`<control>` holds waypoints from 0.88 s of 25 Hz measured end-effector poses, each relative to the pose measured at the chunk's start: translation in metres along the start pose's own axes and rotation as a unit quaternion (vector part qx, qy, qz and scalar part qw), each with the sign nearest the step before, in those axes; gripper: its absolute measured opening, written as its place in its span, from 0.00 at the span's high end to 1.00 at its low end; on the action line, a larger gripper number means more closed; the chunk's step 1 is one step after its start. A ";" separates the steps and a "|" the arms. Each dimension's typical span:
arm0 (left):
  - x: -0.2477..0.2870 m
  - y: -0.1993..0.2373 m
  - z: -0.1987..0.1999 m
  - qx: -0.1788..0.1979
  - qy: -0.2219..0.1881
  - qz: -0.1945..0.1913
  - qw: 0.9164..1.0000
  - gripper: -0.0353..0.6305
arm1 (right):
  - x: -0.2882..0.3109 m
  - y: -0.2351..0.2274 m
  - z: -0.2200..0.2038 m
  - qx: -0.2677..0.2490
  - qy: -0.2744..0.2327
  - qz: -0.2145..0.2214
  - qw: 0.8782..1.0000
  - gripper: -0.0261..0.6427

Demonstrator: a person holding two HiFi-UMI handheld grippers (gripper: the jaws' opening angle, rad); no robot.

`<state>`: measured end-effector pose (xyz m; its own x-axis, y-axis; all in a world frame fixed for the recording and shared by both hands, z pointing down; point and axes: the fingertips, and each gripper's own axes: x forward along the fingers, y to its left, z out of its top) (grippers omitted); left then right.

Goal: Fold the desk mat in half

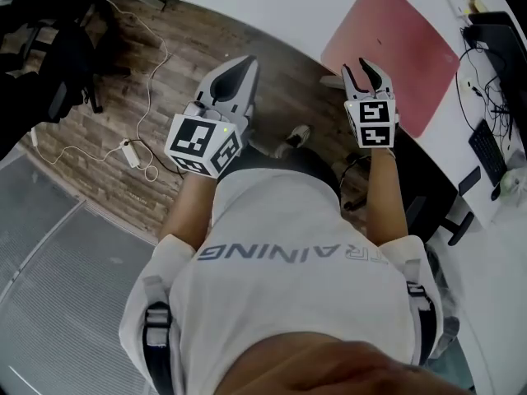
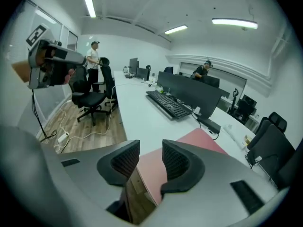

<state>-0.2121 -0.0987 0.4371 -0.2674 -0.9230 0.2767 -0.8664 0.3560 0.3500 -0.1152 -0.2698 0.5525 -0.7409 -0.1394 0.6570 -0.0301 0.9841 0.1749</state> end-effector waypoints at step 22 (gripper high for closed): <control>-0.001 0.031 -0.014 -0.040 0.022 0.007 0.999 0.91 | 0.124 0.049 -0.107 -0.195 0.195 0.025 0.961 0.72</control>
<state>-0.2330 -0.0841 0.4601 -0.2598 -0.9110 0.3204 -0.8251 0.3818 0.4164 -0.1365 -0.2503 0.7209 -0.4252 -0.1992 0.8829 0.3086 0.8851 0.3483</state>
